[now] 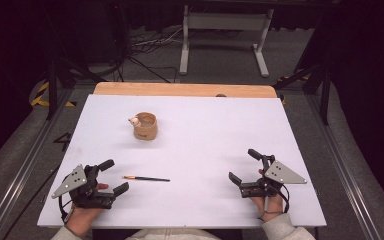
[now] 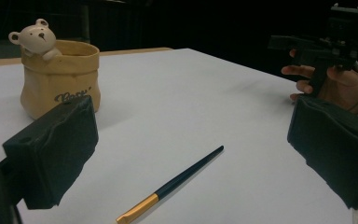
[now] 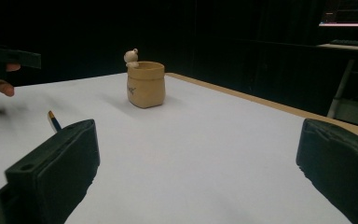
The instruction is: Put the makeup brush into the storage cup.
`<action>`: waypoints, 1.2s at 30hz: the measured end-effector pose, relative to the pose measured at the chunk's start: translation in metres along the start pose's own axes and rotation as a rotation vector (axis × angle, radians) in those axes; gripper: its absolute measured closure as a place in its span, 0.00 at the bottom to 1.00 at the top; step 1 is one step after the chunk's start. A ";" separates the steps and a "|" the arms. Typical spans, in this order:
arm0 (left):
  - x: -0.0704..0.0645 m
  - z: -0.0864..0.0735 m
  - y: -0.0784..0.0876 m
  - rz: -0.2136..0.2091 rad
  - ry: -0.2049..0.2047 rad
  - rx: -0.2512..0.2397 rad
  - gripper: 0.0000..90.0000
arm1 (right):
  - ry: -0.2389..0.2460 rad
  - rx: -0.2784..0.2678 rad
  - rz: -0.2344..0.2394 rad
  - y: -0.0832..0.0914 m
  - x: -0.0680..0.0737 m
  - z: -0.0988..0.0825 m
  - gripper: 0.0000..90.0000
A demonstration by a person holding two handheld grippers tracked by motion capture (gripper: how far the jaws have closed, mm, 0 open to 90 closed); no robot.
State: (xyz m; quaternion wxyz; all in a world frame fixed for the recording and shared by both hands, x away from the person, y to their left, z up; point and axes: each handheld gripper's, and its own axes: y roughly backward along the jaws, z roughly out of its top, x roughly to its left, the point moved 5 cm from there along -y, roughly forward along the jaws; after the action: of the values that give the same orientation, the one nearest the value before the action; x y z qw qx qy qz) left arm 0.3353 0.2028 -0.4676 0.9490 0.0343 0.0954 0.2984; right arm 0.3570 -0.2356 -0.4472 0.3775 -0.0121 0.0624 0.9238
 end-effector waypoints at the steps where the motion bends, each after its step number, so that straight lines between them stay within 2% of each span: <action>1: -0.001 0.000 -0.001 0.005 -0.014 0.010 0.03 | -0.003 0.000 0.002 0.000 0.000 0.000 0.00; 7: -0.004 0.001 -0.003 -0.006 -0.019 0.032 0.03 | -0.001 -0.003 0.006 0.002 0.000 0.001 0.00; 10: -0.004 0.002 -0.004 0.008 -0.030 0.057 0.02 | -0.002 0.001 0.000 0.002 0.000 0.001 0.00; 12: -0.004 0.004 -0.004 0.007 -0.045 0.055 0.02 | 0.002 0.000 0.004 0.003 0.001 0.001 0.00; 17: -0.006 0.009 -0.003 0.005 -0.047 0.071 0.03 | 0.005 0.002 -0.003 0.003 0.001 0.001 0.00; 18: -0.006 0.011 -0.003 0.014 -0.049 0.090 0.03 | 0.011 0.005 0.001 0.003 0.002 0.001 0.00; 20: -0.006 0.012 -0.003 0.018 -0.051 0.095 0.03 | 0.015 0.009 0.003 0.002 0.002 0.001 0.00; 23: -0.006 0.017 -0.002 0.003 -0.073 0.102 0.04 | 0.017 0.018 0.022 0.002 0.004 0.000 0.00; 25: -0.006 0.020 -0.002 0.014 -0.084 0.098 0.02 | 0.020 0.023 0.023 0.001 0.005 0.000 0.00; 31: -0.004 0.027 -0.002 -0.032 -0.101 0.135 0.04 | 0.008 0.025 0.037 0.001 0.005 0.001 0.00; 36: 0.002 0.033 -0.003 -0.065 -0.144 0.168 0.07 | 0.001 0.025 0.046 0.001 0.005 0.001 0.01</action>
State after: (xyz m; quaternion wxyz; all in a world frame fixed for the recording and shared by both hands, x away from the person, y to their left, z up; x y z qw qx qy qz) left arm 0.3458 0.2011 -0.4357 0.9565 0.1319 0.0527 0.2550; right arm 0.3531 -0.2328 -0.4469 0.3563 -0.0064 0.0745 0.9314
